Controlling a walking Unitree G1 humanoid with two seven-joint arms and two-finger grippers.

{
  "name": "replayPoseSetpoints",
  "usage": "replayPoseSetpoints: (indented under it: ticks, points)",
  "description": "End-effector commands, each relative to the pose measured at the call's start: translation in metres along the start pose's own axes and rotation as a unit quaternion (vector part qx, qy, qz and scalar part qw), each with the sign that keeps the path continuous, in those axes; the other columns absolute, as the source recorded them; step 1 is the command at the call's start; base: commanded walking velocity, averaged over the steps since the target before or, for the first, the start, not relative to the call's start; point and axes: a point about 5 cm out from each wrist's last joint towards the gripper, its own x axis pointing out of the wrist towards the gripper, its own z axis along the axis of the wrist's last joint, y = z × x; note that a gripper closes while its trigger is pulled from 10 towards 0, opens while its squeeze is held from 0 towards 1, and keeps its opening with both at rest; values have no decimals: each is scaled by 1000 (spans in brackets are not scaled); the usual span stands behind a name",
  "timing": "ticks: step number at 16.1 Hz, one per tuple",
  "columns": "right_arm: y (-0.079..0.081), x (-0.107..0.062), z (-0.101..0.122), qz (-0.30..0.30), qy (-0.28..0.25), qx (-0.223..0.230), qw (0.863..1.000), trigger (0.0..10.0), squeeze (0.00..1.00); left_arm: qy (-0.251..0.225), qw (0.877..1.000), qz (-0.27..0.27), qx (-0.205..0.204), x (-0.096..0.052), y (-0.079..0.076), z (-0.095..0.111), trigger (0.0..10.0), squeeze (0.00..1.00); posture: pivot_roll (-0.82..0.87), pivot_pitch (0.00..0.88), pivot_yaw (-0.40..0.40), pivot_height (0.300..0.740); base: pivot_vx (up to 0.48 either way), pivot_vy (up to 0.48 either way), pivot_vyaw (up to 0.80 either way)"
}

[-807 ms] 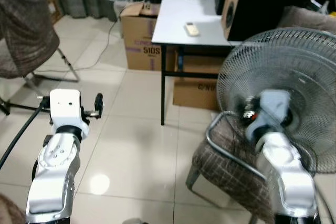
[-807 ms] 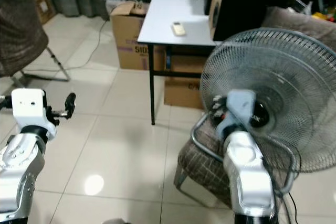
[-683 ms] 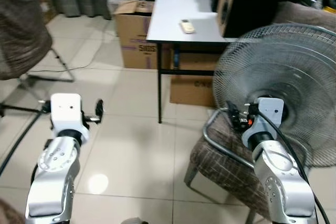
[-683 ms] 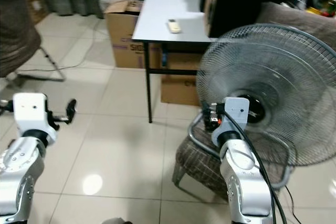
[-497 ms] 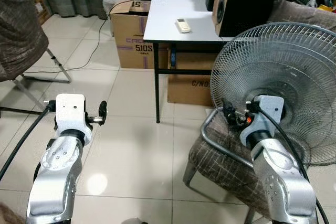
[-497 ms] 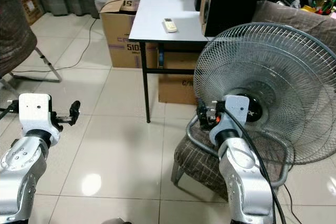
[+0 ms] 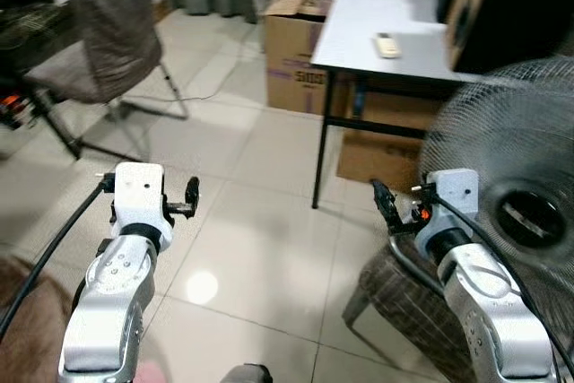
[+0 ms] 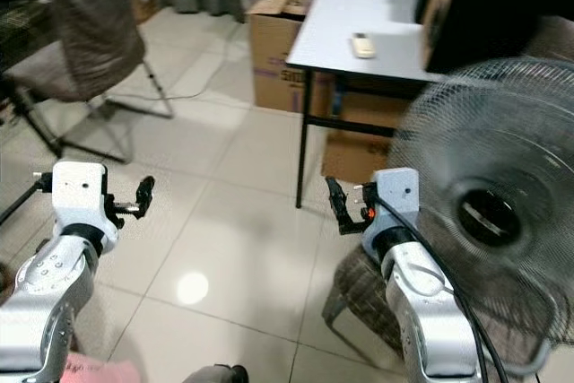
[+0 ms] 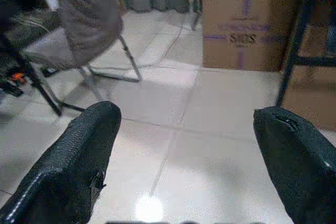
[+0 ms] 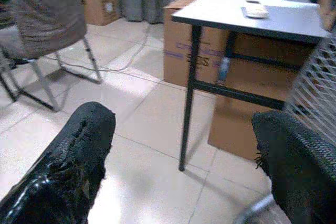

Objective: Move the pillow to the sofa from floor

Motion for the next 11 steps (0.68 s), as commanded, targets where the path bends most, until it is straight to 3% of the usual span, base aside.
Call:
replayPoseSetpoints:
  ticks: [1,2,5,8,11]
  points:
    - [-2,0,11,5,-24,-7,1000,10000,1000,-19,1000,11,12,-2,1,3,10000,1000,-37,0,10,740,0,0,800]
    - [-1,2,13,6,-25,-34,999,10000,1000,-31,999,23,18,-2,3,4,10000,1000,-47,0,11,740,0,0,800]
    - [-2,2,12,-7,-48,-29,998,10000,1000,-50,998,37,25,-2,1,8,10000,1000,-43,0,24,740,0,0,800]
    - [-2,2,8,-12,-38,9,999,10000,1000,-61,997,30,21,1,-9,14,10000,1000,-44,0,30,740,0,0,800]
    - [-3,3,7,-21,-28,35,999,10000,1000,-41,999,17,16,3,-16,12,10000,1000,-35,0,15,740,0,0,800]
